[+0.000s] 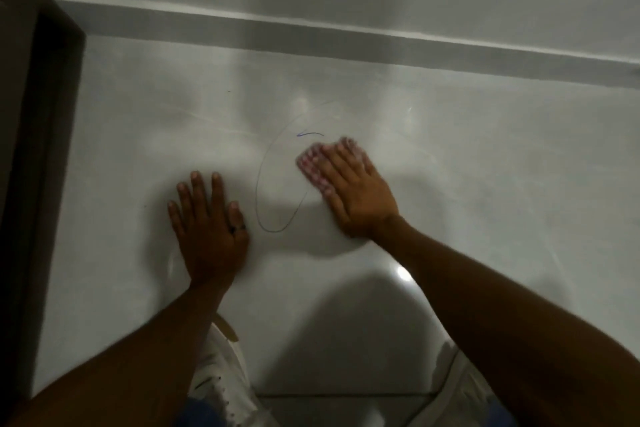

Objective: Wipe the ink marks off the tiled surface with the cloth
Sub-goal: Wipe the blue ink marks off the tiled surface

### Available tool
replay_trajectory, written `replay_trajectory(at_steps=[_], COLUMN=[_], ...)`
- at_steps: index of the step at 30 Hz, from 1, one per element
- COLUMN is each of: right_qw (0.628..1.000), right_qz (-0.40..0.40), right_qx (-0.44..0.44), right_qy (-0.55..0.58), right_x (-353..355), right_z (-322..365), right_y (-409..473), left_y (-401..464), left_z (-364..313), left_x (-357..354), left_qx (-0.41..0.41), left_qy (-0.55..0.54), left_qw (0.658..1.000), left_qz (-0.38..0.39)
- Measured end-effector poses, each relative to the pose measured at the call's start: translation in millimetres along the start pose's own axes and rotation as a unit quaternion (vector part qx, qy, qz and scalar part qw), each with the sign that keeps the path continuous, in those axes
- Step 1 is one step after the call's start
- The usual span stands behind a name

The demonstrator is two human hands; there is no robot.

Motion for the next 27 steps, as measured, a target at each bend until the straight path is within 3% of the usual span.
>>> replay_trajectory(at_steps=[6, 9, 19, 27], right_qw=[0.979, 0.967, 0.997, 0.993], right_qz=[-0.035, -0.031, -0.019, -0.042], right_qx=[-0.19, -0.235, -0.035, 0.039], right_qy=[0.066, 0.088, 0.062, 0.104], right_x=[28.7, 27.6, -5.3, -36.4], right_z=[-11.7, -9.6, 71.2, 122.7], right_y=[96.8, 125.2, 66.0, -19.2], left_y=[1.1, 1.5, 1.0, 1.4], left_z=[-0.1, -1.5, 0.0, 4.7], left_x=[1.1, 1.4, 0.8, -0.6], left_qx=[0.001, -0.003, -0.005, -0.013], left_qy=[0.01, 0.02, 0.029, 0.023], left_qw=[1.0, 1.0, 1.0, 0.999], left_qz=[-0.006, -0.014, 0.0, 0.023])
Point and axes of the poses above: each hand's wrist, its own y-axis towards the middle knuckle, its own x-axis out of the back of the hand, z = x × y, the point moved 3 cm from there along y, towards the middle knuckle, and after that the axes turned 2 degrees about -x, right-handed, at the moved point
